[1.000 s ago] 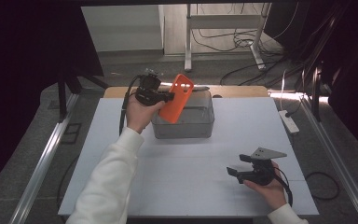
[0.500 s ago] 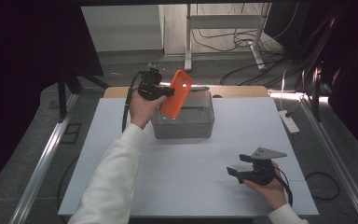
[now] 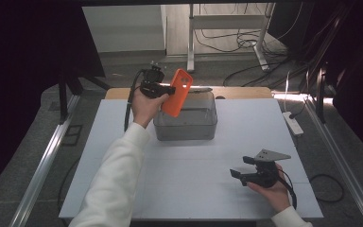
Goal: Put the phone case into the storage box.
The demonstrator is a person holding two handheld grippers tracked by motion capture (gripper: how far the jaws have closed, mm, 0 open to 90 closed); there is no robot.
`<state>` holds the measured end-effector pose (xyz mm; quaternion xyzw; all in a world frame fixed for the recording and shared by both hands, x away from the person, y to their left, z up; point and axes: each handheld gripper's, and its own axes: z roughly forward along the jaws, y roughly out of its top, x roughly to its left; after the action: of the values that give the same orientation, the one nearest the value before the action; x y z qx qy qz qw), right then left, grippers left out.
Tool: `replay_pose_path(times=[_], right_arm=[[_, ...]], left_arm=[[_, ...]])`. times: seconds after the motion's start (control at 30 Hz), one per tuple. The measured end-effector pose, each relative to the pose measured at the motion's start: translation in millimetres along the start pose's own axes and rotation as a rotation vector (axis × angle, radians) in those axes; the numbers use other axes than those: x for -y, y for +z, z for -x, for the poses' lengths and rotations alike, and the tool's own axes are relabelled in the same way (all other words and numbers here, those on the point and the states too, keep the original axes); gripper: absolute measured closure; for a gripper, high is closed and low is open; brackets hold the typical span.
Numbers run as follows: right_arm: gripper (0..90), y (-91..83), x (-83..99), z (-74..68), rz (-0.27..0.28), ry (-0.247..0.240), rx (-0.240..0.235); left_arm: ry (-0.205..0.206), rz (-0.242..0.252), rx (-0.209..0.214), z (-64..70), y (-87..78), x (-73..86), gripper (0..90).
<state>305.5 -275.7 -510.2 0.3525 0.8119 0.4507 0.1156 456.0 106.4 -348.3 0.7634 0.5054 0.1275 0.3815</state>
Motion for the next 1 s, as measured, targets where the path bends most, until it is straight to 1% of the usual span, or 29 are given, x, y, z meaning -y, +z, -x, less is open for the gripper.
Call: replay_pose_path(times=[0.07, 0.37, 0.53, 0.7, 0.87, 0.93, 1.0], right_arm=[[20.2, 0.1, 0.1, -0.2, -0.002, 0.002, -0.001], [20.3, -0.2, 0.3, 0.3, 0.000, -0.002, 0.001], [20.3, 0.0, 0.3, 0.0, -0.003, -0.001, 0.001], [20.2, 0.2, 0.5, 0.4, -0.003, -0.003, 0.003], [20.2, 0.3, 0.6, -0.1, -0.005, -0.003, 0.002], [20.3, 0.4, 0.6, 0.0, -0.005, -0.003, 0.002], [20.3, 0.4, 0.6, 0.1, -0.005, -0.004, 0.002]], left_arm=[[-0.001, -0.005, -0.011, -0.8, 1.9, -0.7, 79.8], [-0.008, -0.020, -0.032, -3.1, 6.7, -1.9, 79.8], [-0.018, -0.021, -0.042, -5.9, 8.2, -4.8, 79.8], [-0.023, -0.032, -0.062, -8.8, 10.3, -8.1, 79.8], [-0.019, -0.042, -0.075, -8.5, 12.0, -9.8, 79.8], [-0.009, -0.055, -0.088, -7.9, 13.5, -10.8, 79.8], [-0.008, -0.057, -0.090, -7.7, 14.7, -11.1, 79.8]])
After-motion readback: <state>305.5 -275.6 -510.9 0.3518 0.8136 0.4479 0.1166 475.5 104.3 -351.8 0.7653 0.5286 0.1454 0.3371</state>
